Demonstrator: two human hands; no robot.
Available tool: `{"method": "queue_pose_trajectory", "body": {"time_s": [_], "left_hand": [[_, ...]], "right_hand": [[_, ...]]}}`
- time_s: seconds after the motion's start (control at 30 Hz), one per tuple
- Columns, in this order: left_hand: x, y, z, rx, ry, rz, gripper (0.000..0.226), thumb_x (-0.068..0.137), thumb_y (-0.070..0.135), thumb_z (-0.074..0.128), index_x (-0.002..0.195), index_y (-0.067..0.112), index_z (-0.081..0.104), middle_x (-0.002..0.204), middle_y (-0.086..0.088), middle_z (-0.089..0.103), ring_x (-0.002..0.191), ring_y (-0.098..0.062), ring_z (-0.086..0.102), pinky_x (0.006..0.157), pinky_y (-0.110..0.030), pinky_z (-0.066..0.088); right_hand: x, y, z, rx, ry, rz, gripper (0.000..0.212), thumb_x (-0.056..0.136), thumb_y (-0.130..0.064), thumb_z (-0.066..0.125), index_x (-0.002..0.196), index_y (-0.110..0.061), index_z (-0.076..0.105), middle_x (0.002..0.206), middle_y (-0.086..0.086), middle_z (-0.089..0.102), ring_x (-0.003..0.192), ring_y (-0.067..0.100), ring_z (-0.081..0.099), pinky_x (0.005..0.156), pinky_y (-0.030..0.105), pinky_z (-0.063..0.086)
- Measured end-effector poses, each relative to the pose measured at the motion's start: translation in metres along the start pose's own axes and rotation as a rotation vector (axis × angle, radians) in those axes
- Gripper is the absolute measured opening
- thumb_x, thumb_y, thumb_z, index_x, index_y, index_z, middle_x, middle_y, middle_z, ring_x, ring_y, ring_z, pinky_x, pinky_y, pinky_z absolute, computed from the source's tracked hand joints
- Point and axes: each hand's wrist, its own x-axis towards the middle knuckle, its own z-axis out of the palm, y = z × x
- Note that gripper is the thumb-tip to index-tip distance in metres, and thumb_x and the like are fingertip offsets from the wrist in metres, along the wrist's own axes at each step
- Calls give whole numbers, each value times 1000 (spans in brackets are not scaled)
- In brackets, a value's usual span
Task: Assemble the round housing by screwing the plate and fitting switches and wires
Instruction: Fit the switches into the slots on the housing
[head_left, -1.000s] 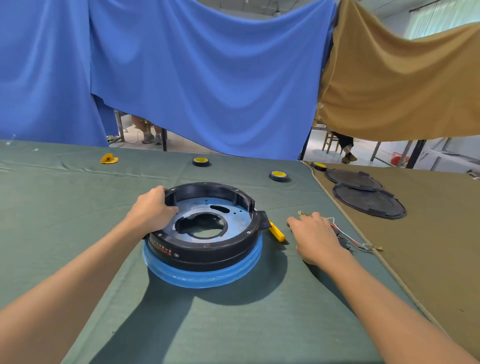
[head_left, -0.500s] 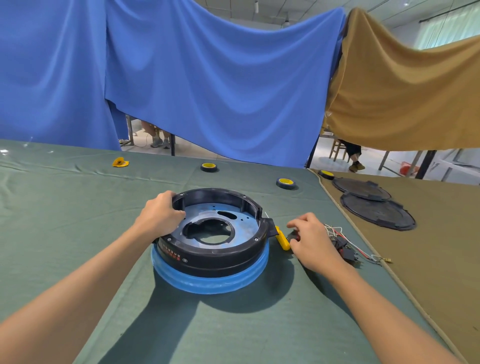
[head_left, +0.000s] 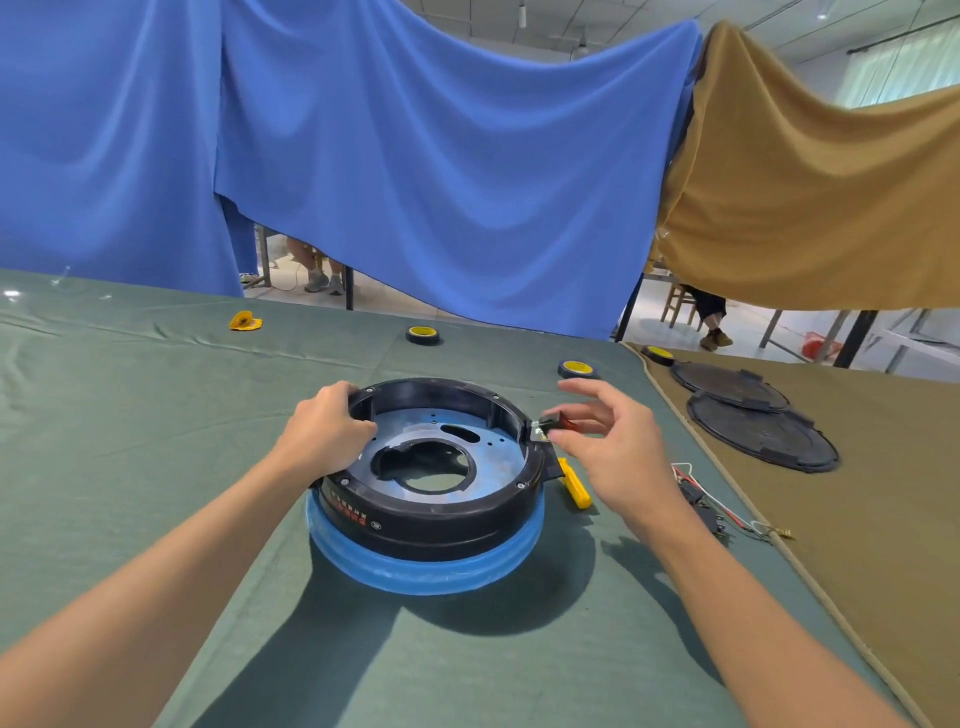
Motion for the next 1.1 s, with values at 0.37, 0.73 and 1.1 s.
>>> {"method": "queue_pose_trajectory", "body": {"time_s": [0.37, 0.73, 1.1], "left_hand": [[-3, 2, -1, 79, 2, 41, 36, 91, 19, 60, 125, 9, 55, 111, -9, 63, 98, -29, 54, 80, -37, 45], [-35, 31, -16, -561, -139, 491, 13, 94, 16, 65, 104, 13, 74, 95, 2, 77, 92, -13, 72, 86, -34, 58], [-14, 37, -6, -849, -103, 316, 16, 87, -5, 68, 100, 0, 75, 91, -9, 77, 88, -20, 74, 84, -29, 57]], "right_hand": [[-4, -29, 37, 43, -174, -194, 59, 80, 0, 74, 130, -22, 54, 91, -12, 75, 84, 0, 67, 79, 7, 46], [13, -21, 75, 20, 3, -388, 62, 80, -4, 72, 136, -21, 52, 97, -13, 75, 95, -9, 63, 87, 6, 45], [35, -18, 87, 37, -40, -421, 71, 71, -9, 85, 133, -24, 54, 101, -12, 70, 91, -1, 67, 89, 15, 51]]}}
